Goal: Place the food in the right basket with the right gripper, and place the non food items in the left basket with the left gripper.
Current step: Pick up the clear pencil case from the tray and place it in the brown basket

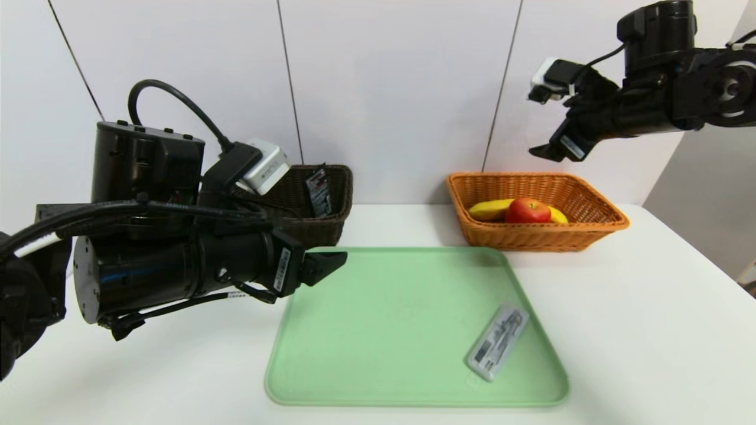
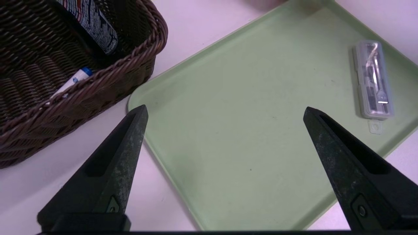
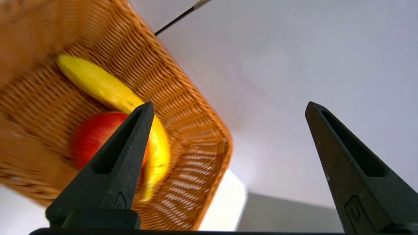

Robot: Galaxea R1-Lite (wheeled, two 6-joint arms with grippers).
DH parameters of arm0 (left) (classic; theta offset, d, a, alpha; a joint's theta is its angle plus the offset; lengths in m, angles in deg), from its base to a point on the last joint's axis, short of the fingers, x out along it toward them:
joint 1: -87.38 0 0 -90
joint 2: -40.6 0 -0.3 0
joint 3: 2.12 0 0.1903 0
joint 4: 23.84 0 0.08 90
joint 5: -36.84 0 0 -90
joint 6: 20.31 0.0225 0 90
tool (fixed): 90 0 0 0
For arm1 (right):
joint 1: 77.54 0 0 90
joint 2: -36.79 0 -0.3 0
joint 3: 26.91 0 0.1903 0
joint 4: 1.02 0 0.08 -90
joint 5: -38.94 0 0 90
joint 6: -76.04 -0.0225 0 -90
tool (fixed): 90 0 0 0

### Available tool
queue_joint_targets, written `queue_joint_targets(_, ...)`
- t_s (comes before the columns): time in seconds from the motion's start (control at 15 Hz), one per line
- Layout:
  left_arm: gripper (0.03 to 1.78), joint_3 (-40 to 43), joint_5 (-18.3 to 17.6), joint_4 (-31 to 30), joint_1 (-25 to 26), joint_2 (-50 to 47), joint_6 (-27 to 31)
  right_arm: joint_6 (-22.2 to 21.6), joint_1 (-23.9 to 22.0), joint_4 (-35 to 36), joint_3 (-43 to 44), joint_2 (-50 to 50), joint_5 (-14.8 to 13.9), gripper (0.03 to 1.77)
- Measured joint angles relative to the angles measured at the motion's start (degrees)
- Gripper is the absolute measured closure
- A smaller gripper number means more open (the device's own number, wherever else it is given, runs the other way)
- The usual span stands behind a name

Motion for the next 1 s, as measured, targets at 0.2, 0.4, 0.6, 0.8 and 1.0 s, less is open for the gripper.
queue_joint_targets(0.2,0.12,-0.9,-0.3,-2.3,-0.1,1.6,0.3,-13.3,0.3,-1.8,-7.0,6.5,-1.3,0.17)
queue_joint_targets(0.4,0.12,-2.2,-1.1,-2.3,-0.7,3.5,0.3,-26.5,0.4,-9.0,-13.0,15.1,-1.5,0.14)
queue_joint_targets(0.6,0.12,-3.9,-1.5,-2.3,-2.8,5.9,-0.3,-38.2,0.2,-18.9,-16.9,23.5,-1.0,0.13)
queue_joint_targets(0.8,0.12,-7.7,-1.5,-2.0,-5.6,9.0,-2.6,-42.8,0.5,-24.6,-24.1,31.1,0.5,0.11)
queue_joint_targets(1.0,0.12,-11.8,-1.2,-2.0,-9.9,13.0,-3.9,-44.5,1.9,-25.2,-30.3,37.1,3.4,0.11)
